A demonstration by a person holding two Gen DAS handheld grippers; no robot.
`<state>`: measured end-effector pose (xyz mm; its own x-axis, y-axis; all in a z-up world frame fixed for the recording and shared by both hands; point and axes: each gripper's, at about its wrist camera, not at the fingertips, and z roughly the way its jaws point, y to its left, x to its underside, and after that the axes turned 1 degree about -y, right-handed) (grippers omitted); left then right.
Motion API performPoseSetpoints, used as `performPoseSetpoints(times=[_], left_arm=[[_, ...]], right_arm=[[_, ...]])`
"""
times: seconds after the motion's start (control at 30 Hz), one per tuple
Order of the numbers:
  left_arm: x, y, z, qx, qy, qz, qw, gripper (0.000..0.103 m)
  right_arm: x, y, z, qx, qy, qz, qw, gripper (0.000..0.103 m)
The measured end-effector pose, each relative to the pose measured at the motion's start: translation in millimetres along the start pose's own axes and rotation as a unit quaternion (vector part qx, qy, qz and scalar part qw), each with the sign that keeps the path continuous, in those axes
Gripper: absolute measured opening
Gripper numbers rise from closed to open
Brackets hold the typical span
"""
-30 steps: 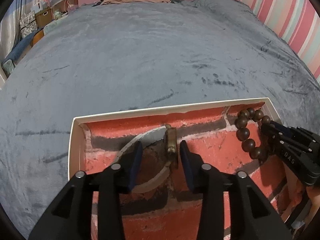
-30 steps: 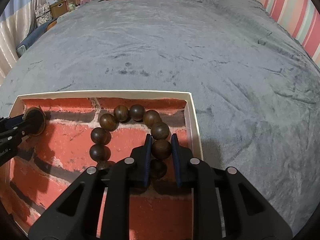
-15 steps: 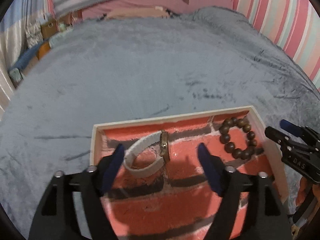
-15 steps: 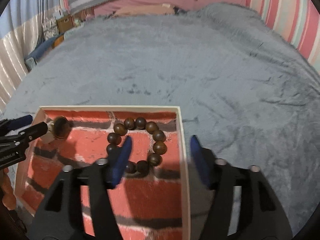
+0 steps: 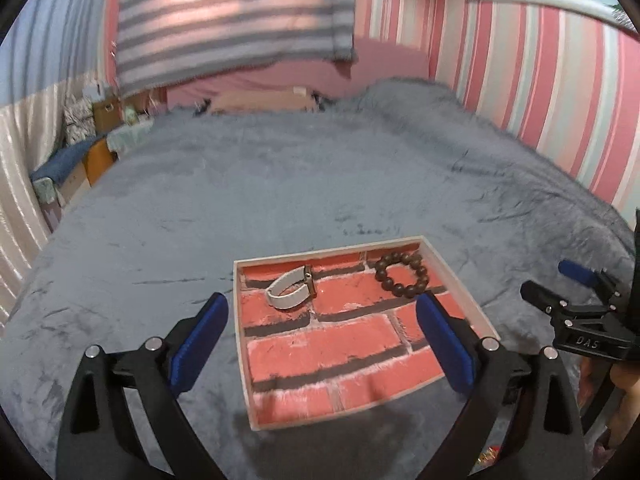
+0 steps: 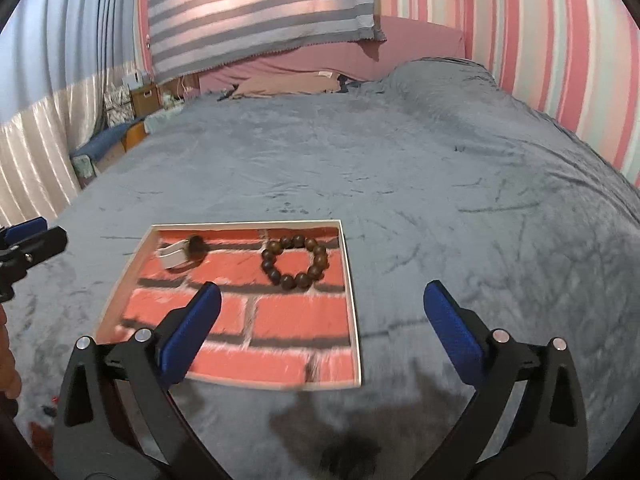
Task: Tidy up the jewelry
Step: 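Open the left tool on the watch while the right tool releases the bracelet in the tray, then move both tools back toward the orange and black scrunchies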
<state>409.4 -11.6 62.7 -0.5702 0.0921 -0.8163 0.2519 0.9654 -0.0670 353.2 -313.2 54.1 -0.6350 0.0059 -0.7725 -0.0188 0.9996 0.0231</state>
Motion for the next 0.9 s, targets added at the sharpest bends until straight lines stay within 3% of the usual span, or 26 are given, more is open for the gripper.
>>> performPoseSetpoints(times=[0.13, 0.33, 0.5, 0.9], left_arm=[[19, -5, -55, -0.02, -0.04, 0.019, 0.9988, 0.095], [55, 4, -106, -0.038, -0.049, 0.009, 0.998, 0.095], [85, 18, -135, -0.044, -0.041, -0.021, 0.998, 0.095], [156, 28, -182, -0.097, -0.046, -0.033, 0.9936, 0.098]], right_arm=[[21, -4, -42, 0.001, -0.017, 0.011, 1.0, 0.099], [52, -8, -90, -0.004, -0.035, 0.029, 0.999, 0.099], [81, -5, -123, 0.012, -0.052, 0.02, 0.998, 0.099], [148, 6, -153, 0.017, -0.053, 0.011, 0.998, 0.099]])
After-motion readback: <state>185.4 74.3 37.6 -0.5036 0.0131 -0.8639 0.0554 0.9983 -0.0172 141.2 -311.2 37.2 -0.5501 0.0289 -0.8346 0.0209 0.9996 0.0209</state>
